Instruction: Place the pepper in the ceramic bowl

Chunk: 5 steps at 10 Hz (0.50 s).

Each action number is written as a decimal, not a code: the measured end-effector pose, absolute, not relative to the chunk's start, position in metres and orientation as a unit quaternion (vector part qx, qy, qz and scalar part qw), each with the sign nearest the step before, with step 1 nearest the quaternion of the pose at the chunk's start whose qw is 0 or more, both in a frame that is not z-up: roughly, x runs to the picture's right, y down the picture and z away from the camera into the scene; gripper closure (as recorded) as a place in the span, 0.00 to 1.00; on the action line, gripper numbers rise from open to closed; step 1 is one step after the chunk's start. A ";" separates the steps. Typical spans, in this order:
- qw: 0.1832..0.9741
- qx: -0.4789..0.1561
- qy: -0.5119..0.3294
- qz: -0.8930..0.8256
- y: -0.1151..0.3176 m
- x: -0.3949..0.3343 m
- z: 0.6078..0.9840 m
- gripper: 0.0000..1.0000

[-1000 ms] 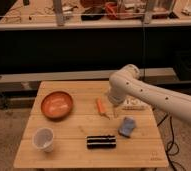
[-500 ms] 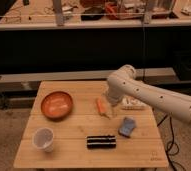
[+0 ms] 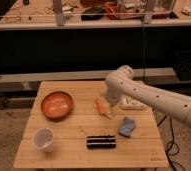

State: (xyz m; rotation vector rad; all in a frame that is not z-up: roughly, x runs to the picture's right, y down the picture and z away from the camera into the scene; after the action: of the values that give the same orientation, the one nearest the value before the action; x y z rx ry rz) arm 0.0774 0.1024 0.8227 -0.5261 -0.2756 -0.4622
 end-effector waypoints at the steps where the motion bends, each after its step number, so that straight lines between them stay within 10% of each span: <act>1: 0.929 -0.256 -0.135 -0.231 0.102 0.076 0.826 0.20; 5: 0.922 -0.262 -0.142 -0.248 0.107 0.073 0.841 0.20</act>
State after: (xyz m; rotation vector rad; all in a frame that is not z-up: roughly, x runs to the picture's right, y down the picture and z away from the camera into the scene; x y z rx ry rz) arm 0.0732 0.1069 0.8411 -0.5373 -0.2927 -0.5090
